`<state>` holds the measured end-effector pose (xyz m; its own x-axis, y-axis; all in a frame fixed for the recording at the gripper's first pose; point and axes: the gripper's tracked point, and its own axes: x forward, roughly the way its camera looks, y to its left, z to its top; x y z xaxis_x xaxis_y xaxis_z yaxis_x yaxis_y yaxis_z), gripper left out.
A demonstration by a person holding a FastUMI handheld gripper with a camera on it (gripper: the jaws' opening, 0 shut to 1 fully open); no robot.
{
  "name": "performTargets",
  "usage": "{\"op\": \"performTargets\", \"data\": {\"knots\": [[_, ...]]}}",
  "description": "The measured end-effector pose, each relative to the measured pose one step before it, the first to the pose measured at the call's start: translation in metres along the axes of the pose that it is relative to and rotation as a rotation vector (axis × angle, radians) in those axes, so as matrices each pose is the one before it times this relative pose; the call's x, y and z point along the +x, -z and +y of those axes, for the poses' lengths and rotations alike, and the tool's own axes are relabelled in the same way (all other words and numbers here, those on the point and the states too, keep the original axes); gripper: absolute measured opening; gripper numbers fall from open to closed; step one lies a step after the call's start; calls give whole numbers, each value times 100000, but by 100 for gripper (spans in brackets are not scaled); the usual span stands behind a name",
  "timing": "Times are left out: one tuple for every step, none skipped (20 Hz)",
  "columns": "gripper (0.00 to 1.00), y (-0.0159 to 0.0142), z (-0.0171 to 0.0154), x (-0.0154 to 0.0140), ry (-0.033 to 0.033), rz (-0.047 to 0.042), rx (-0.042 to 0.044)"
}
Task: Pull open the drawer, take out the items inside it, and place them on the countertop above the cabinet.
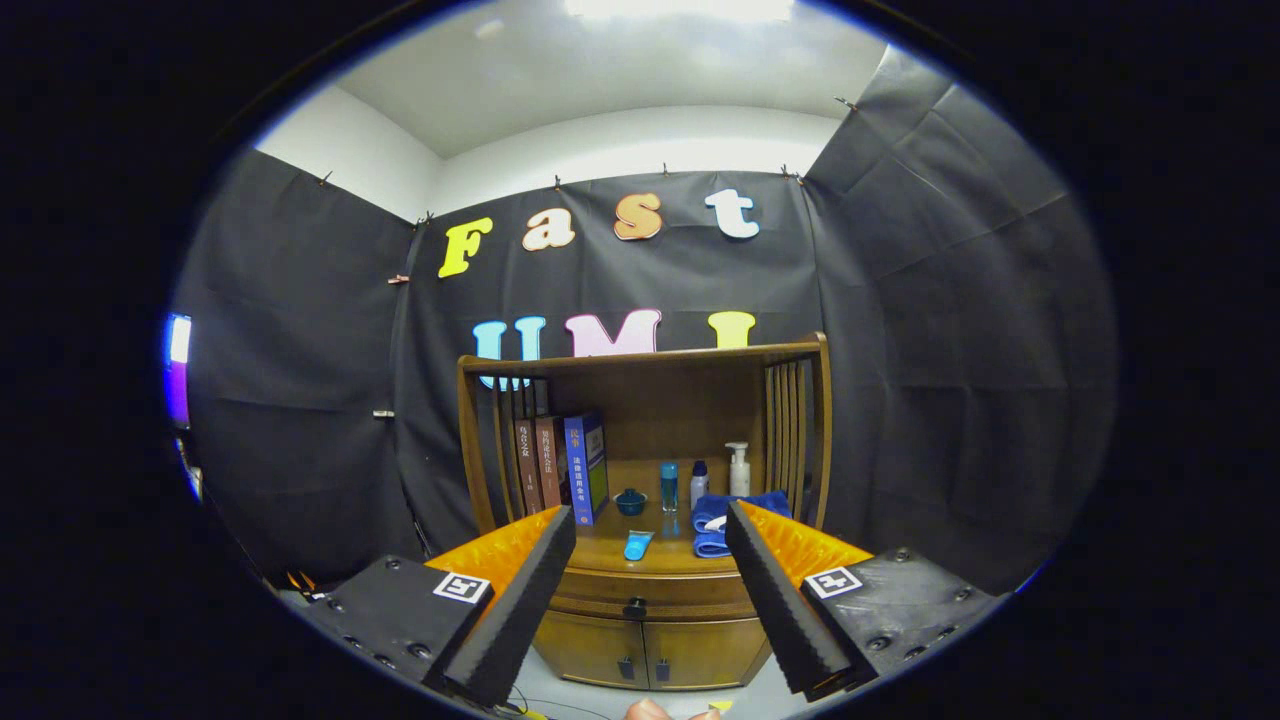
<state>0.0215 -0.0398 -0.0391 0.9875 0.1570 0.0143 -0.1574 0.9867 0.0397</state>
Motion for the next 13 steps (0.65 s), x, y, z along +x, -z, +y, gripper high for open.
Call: {"op": "performTargets", "data": {"knots": [[98,-242,403,-232,-1018,-281,482],[98,-224,206,-115,-1076,-373,272],[98,-342,4,-135,-303,-639,124],[98,-386,-49,-225,-139,-605,187],[98,-99,169,-170,-131,-163,-67],[98,103,168,-32,-242,26,-191],[99,-60,63,-95,241,-38,-89],[98,-117,143,-62,-159,-251,71],[98,-49,238,-14,-36,-88,381],[98,87,110,-110,-458,388,269],[98,264,177,-47,-397,578,526],[98,98,273,117,-491,148,699],[98,-9,6,50,134,-145,344]]}}
